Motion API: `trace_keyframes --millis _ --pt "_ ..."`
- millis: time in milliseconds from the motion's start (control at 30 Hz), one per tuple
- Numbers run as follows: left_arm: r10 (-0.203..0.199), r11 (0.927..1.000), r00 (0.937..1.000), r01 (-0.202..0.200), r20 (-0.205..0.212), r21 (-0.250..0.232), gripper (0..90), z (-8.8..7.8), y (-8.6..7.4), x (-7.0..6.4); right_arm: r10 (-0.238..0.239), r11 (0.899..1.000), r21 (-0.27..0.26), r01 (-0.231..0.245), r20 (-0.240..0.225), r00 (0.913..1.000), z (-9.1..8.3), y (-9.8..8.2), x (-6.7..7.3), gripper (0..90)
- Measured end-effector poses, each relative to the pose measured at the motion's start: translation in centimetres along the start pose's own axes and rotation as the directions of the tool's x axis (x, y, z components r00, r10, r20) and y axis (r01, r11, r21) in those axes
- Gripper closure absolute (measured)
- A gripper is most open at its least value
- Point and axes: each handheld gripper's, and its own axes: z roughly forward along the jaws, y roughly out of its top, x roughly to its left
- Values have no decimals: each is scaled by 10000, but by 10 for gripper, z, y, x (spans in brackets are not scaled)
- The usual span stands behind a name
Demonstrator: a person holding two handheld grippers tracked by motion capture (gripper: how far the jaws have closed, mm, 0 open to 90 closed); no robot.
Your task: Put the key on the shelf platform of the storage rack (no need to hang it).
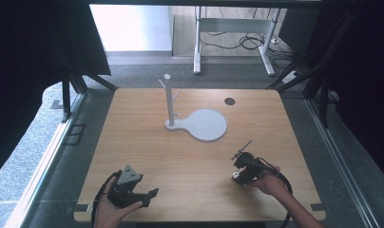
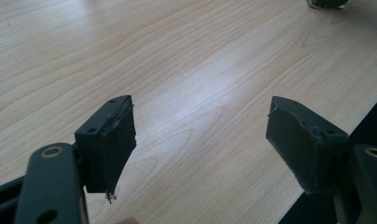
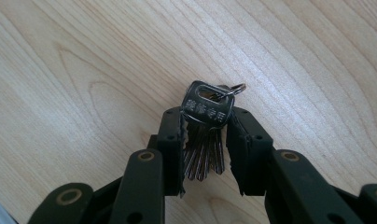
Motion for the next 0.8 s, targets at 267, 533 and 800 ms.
trace_keyframes --millis 267,533,800 --pt "-8 10000 10000 8 -5 3 244 0 0 0 -94 9999 -99 94 -9 10000 -5 0 0 673" --pt "-14 10000 10000 14 -13 -5 243 0 0 1 -81 9998 -204 82 51 10000 -13 1 -1 673" --pt "-26 10000 10000 26 -17 -32 244 -1 0 0 -160 9992 -359 168 226 9996 -29 4 -2 673"
